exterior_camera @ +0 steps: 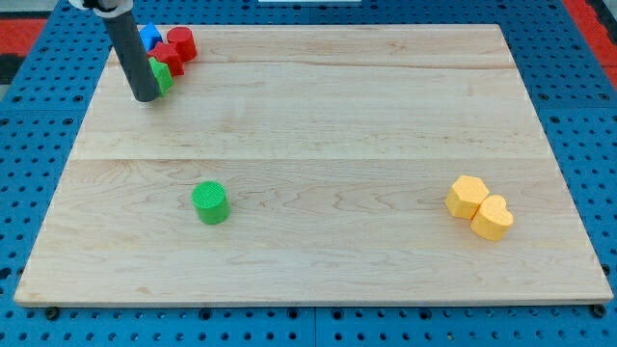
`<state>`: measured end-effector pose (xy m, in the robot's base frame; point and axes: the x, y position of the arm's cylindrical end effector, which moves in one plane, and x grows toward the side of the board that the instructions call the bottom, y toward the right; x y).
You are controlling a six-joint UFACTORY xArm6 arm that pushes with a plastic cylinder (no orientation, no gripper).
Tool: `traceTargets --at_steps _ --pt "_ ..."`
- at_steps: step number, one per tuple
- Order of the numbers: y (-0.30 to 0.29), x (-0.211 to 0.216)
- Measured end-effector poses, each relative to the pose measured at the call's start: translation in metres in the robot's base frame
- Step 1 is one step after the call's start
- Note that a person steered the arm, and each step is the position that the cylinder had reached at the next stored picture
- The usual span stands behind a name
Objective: Push the green circle to the center left of the board
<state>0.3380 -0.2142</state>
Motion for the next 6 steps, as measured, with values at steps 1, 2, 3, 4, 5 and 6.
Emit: traceTargets --at_steps 1,2,3,4,5,6 --pt "0.046 0.036" --pt "0.12 0.098" --pt "0.176 0.153" --pt "0.179 0.194" --pt "0.096 0.162" --pt "0.035 0.147"
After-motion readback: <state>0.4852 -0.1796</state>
